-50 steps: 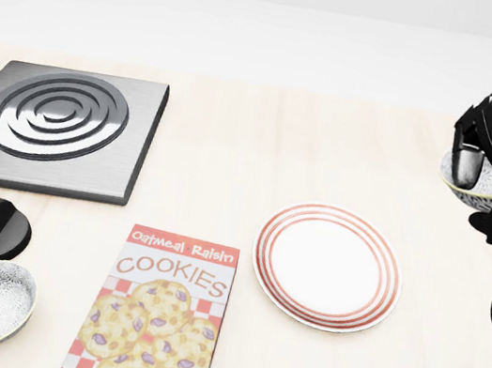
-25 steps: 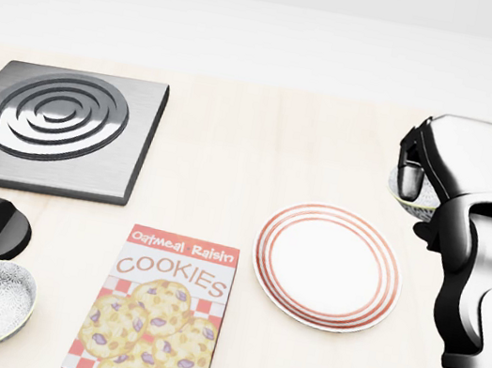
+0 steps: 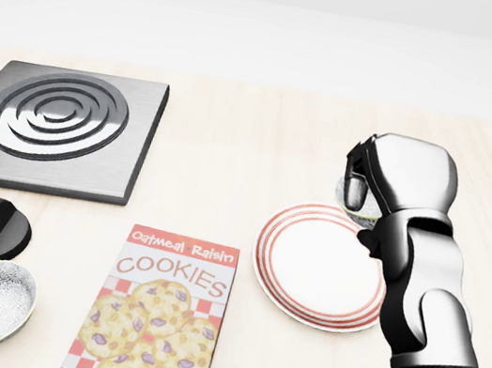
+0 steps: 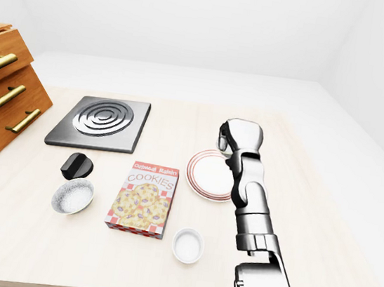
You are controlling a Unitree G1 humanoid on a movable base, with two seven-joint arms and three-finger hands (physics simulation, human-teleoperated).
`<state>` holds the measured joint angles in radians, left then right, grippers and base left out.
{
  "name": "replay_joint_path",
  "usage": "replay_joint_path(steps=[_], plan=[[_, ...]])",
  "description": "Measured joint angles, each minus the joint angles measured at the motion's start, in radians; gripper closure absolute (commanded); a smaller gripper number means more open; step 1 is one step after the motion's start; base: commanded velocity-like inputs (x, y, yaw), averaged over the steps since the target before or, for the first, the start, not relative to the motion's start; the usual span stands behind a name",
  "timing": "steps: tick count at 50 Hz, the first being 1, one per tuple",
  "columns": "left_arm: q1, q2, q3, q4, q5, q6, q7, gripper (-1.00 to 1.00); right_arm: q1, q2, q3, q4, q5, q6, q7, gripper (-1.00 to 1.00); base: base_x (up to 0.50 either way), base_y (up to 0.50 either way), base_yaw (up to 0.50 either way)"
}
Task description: Pick the akita bowl next to the plate and place it on the plate.
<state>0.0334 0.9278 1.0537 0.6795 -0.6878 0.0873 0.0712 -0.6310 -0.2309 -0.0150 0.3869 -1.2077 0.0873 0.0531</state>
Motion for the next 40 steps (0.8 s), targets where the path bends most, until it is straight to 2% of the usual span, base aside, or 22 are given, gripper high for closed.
replay_joint_path(steps=[21, 30, 40], plan=[[0.0, -0.002, 0.003, -0.005, 0.002, 0.0, 0.0, -1.0, -0.006, 0.052, 0.029, 0.17, 0.13, -0.008, -0.166, 1.0, 0.0, 0.0, 0.0], [0.0, -0.003, 0.001, -0.002, 0.001, 0.0, 0.0, -1.0, -0.017, 0.058, 0.035, 0.256, 0.174, -0.028, -0.237, 1.0, 0.0, 0.0, 0.0], [0.002, -0.002, 0.0, -0.001, -0.002, 0.0, 0.0, -1.0, -0.046, 0.063, 0.04, 0.376, 0.229, -0.069, -0.333, 1.0, 0.0, 0.0, 0.0]])
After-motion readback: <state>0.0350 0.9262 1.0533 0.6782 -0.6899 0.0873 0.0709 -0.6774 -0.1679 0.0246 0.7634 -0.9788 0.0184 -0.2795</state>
